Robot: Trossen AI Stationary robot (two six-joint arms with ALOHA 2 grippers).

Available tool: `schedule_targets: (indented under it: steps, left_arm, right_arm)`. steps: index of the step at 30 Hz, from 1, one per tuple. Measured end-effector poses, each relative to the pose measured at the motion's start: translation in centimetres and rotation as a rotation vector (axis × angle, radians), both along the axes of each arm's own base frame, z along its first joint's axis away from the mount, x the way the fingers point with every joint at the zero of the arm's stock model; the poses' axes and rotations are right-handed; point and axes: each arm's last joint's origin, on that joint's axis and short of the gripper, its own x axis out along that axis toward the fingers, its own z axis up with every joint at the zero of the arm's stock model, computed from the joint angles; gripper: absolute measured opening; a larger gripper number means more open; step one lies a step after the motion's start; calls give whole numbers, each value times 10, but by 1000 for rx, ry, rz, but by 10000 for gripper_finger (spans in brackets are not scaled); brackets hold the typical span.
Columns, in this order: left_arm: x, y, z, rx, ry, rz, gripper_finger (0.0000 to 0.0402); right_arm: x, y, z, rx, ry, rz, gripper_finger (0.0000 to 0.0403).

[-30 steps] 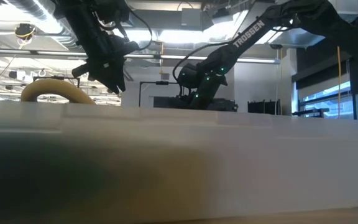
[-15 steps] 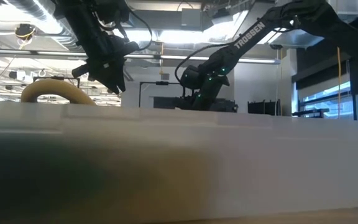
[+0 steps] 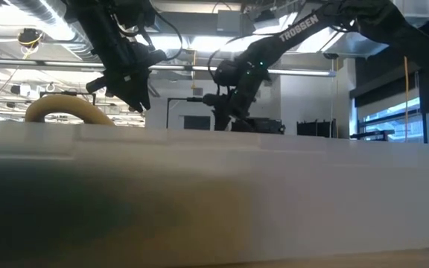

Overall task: Pack school essentials
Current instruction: Put the blue eraser into the pink supply box

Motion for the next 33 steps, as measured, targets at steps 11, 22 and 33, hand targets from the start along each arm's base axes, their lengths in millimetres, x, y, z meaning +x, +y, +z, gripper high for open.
schedule_targets:
  steps: [11, 22, 33]
  left_arm:
    - [0, 0, 0, -2, -6, 5, 85]
    - [0, 0, 0, -3, -7, 7, 85]
    - [0, 0, 0, -2, -9, 7, 85]
  right_arm:
    - [-2, -14, -41, 109, 45, -4, 204]
    - [5, -5, -45, 61, 77, 31, 204]
    - [18, 8, -55, 24, 82, 79, 204]
